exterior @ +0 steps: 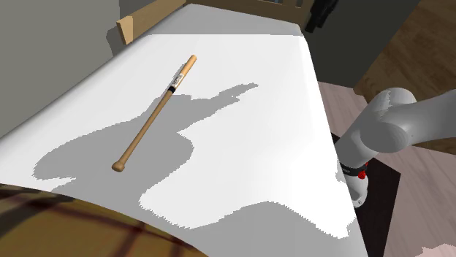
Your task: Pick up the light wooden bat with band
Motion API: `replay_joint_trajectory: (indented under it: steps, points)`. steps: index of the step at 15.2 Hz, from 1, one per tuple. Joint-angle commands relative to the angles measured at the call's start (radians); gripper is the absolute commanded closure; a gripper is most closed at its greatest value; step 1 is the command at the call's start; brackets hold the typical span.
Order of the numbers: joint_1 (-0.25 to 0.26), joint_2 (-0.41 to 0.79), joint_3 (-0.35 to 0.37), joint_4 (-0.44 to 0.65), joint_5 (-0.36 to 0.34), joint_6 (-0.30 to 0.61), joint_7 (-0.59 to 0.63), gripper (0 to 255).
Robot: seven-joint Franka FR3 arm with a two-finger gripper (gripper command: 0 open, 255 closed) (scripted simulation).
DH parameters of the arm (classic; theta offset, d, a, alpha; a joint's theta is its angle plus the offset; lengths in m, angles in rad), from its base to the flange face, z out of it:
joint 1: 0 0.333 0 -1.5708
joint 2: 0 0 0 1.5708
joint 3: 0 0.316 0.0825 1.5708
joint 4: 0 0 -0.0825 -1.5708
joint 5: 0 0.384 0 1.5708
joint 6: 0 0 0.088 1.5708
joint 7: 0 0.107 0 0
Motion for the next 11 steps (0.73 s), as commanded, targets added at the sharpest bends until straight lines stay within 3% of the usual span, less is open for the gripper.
replay_joint_trajectory:
  steps: [1,11]
  points:
    - [0.0,0.0,0.0,0.0,0.0,0.0,0.0,0]
    - [-0.043,0.028,0.305,-0.024,0.185,0.078,0.502,0]
